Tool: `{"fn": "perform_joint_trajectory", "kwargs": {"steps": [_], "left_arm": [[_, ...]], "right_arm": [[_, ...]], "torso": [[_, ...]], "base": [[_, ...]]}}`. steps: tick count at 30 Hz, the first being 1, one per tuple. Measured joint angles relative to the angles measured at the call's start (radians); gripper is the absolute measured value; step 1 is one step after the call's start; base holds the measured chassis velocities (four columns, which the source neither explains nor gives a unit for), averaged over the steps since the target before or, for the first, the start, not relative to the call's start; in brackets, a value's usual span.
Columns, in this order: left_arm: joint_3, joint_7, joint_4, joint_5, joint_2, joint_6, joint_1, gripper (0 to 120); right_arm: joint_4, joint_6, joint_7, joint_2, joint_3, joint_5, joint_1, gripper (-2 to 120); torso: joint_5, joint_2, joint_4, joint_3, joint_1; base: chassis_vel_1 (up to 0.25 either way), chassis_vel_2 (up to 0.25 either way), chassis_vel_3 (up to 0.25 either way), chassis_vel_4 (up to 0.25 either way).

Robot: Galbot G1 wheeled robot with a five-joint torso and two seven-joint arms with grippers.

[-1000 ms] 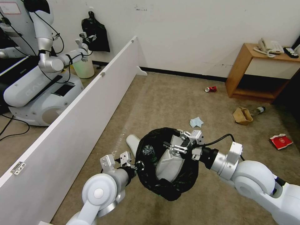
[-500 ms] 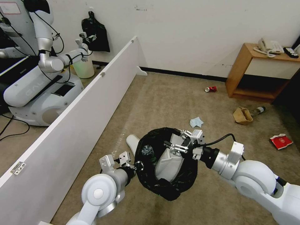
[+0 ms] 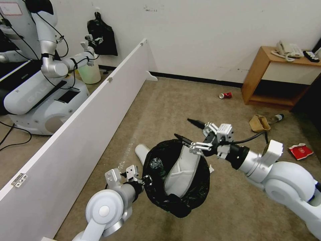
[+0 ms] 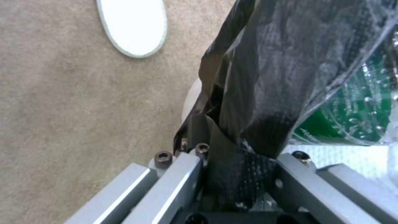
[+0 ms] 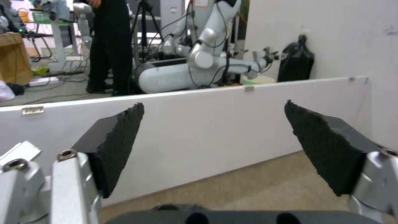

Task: Pick up the trash bin, then pick up the garbage from the floor and place it into the trash bin.

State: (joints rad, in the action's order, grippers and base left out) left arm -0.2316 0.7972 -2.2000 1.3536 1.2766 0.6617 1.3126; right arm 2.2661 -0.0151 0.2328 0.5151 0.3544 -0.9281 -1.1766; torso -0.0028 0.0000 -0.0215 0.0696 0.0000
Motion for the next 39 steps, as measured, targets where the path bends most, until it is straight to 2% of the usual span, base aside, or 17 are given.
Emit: {"fn": "perform_joint_trajectory", "kwargs": {"steps": [7,13,20,27,32,37,39], "left_arm": [[-0.015,-0.012,-0.011,-0.022,-0.008,0.0,0.036,0],[-0.026,-0.024,-0.028,-0.053,0.003,0.0,0.073,0],[-0.074,-0.05,-0.063,-0.114,-0.003,-0.002,0.133,0],[-0.113,-0.064,-0.084,-0.142,0.0,0.005,0.164,0],[-0.149,-0.075,-0.102,-0.163,0.014,0.006,0.19,0],[-0.199,-0.09,-0.113,-0.194,0.027,0.005,0.221,0],[-0.205,-0.09,-0.113,-0.197,0.027,0.004,0.221,0]], "right_arm": [[0.012,0.012,0.003,0.001,0.059,-0.01,-0.016,95],[0.025,0.021,0.011,-0.002,0.104,-0.02,-0.033,96],[0.021,0.031,-0.004,0.007,0.235,-0.029,-0.119,99],[0.005,0.042,-0.011,0.031,0.323,-0.017,-0.19,100],[-0.007,0.053,-0.011,0.075,0.351,-0.001,-0.226,100],[-0.032,0.057,-0.011,0.183,0.34,0.075,-0.229,100],[-0.035,0.057,-0.015,0.2,0.338,0.094,-0.233,100]], "torso": [[0.0,0.0,0.0,0.0,0.0],[0.0,0.0,0.0,0.0,0.0],[0.0,0.0,0.0001,0.0,0.0],[-0.0001,0.0,0.0,0.0,0.0],[-0.0001,0.0,-0.0001,0.0,0.0],[0.0001,0.0,0.0002,0.0,0.0],[0.0,0.0,0.0003,0.0,0.0]], "base": [[0.0,0.0,0.0,0.0],[0.0,0.0,0.0,0.0],[0.0,0.0,0.0,0.0],[0.0,0.0,0.0,0.0],[0.0,0.0,0.0,0.0],[0.0,0.0,0.0,0.0],[0.0,0.0,0.0,0.0]]}}
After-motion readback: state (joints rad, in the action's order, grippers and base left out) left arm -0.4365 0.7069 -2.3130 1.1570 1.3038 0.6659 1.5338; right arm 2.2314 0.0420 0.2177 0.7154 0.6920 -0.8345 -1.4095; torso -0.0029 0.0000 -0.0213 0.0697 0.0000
